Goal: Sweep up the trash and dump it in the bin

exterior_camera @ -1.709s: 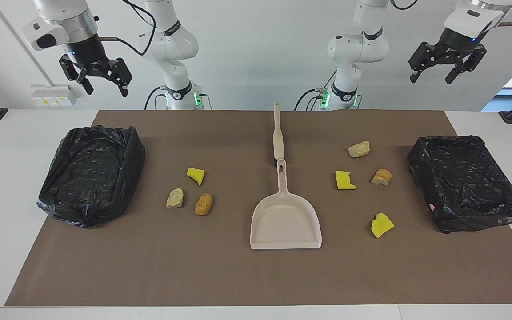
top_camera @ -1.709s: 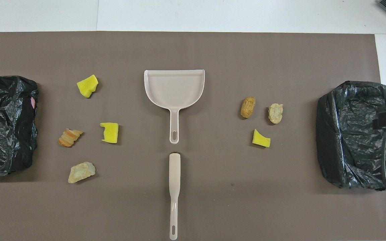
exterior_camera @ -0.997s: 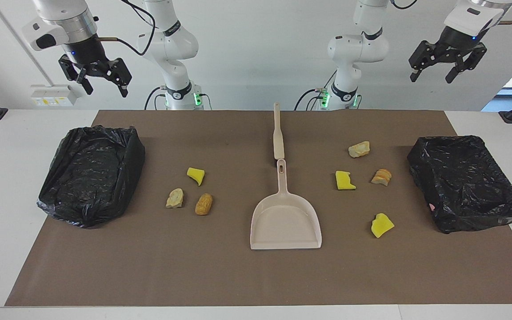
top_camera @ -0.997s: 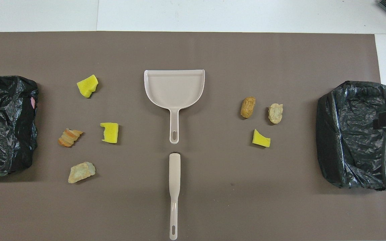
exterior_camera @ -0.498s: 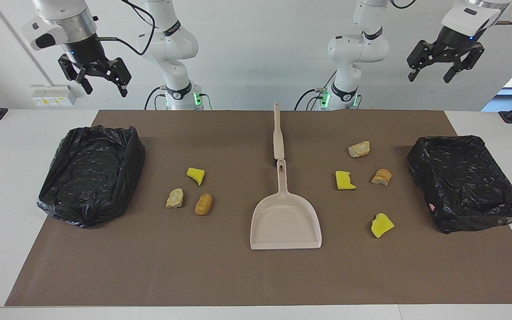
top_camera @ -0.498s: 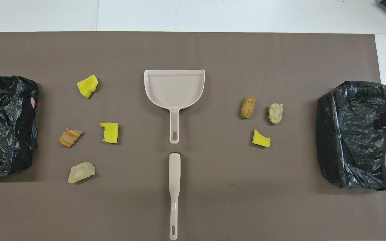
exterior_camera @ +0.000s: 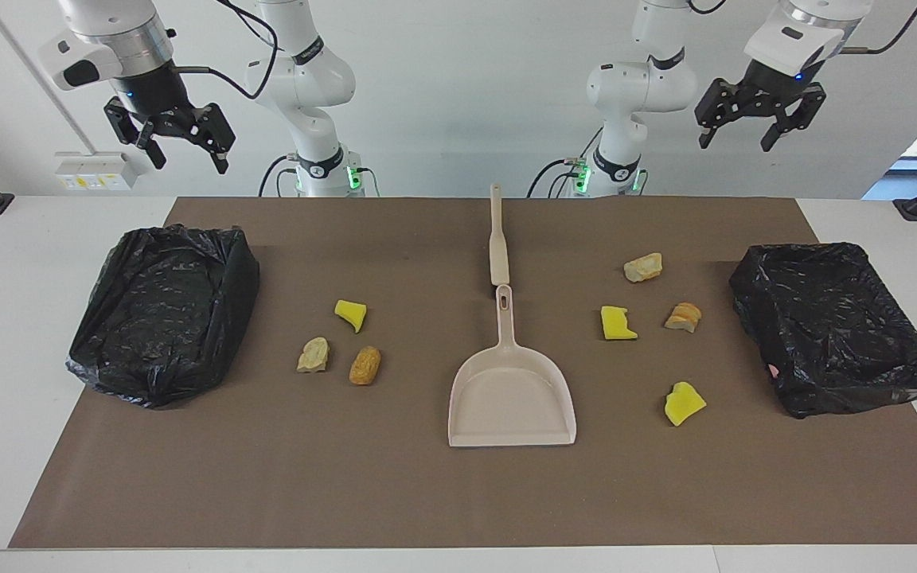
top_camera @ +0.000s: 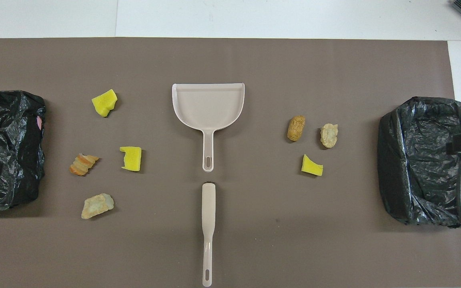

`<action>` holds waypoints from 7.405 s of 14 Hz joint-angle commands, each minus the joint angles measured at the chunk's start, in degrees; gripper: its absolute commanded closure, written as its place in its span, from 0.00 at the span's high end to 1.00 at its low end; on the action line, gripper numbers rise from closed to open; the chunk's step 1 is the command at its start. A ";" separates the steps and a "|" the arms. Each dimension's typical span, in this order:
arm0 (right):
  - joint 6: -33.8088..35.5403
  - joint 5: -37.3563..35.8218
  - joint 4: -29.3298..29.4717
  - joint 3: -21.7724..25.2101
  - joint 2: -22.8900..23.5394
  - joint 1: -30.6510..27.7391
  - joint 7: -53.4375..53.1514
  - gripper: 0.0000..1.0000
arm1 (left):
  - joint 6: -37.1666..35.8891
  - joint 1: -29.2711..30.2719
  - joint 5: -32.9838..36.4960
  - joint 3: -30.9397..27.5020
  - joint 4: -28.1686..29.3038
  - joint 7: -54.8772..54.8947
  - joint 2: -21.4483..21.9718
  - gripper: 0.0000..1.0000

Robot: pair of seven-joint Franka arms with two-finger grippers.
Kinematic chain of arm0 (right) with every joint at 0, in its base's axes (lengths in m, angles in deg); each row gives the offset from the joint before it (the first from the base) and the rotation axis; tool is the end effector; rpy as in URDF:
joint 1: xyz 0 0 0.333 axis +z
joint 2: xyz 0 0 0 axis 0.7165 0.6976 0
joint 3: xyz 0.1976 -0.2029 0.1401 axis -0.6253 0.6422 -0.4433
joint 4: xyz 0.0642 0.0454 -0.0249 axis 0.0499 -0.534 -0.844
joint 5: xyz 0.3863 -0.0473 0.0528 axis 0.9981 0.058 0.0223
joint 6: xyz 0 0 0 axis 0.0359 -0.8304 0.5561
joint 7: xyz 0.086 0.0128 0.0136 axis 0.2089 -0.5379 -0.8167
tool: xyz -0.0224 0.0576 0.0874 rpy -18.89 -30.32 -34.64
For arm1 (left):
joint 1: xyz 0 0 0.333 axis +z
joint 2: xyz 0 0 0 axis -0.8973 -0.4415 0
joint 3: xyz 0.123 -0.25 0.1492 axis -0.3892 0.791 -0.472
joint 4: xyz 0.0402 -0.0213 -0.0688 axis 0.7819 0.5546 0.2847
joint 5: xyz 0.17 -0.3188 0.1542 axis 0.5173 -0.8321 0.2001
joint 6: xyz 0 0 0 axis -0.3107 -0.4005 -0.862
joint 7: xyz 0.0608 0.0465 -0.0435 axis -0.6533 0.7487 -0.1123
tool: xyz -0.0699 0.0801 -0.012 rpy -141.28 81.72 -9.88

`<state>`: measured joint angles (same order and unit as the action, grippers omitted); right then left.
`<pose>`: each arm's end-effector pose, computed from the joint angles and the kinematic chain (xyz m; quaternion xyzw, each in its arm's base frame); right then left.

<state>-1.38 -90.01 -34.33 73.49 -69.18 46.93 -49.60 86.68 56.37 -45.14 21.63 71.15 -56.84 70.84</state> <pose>0.5086 -0.0223 0.6822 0.9985 -0.0545 0.0003 0.0094 0.4683 -0.0878 0.6966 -0.9969 0.0731 0.0292 0.0034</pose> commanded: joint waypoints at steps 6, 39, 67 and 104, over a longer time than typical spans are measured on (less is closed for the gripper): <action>-0.22 0.16 -1.43 -0.19 -1.27 -0.37 1.34 1.00 | 15.16 -4.86 -4.24 7.23 26.61 -9.36 11.83 1.00; -0.22 0.43 -2.92 -0.27 -1.89 -0.02 1.61 1.00 | 7.41 -1.36 -0.90 6.52 4.43 -5.16 -0.85 1.00; -0.83 0.34 -2.92 -0.36 -1.18 2.35 0.99 1.00 | 55.51 -39.15 -6.27 6.97 57.04 -33.11 2.78 0.29; -41.61 1.48 1.74 -9.94 38.10 30.92 -38.74 0.84 | 38.37 13.49 18.60 6.35 0.08 23.99 -34.13 0.00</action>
<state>-40.61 -88.32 -30.86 63.40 -30.79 77.72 -87.15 125.11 67.84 -27.19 26.97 73.67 -36.89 39.58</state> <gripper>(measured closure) 0.044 0.736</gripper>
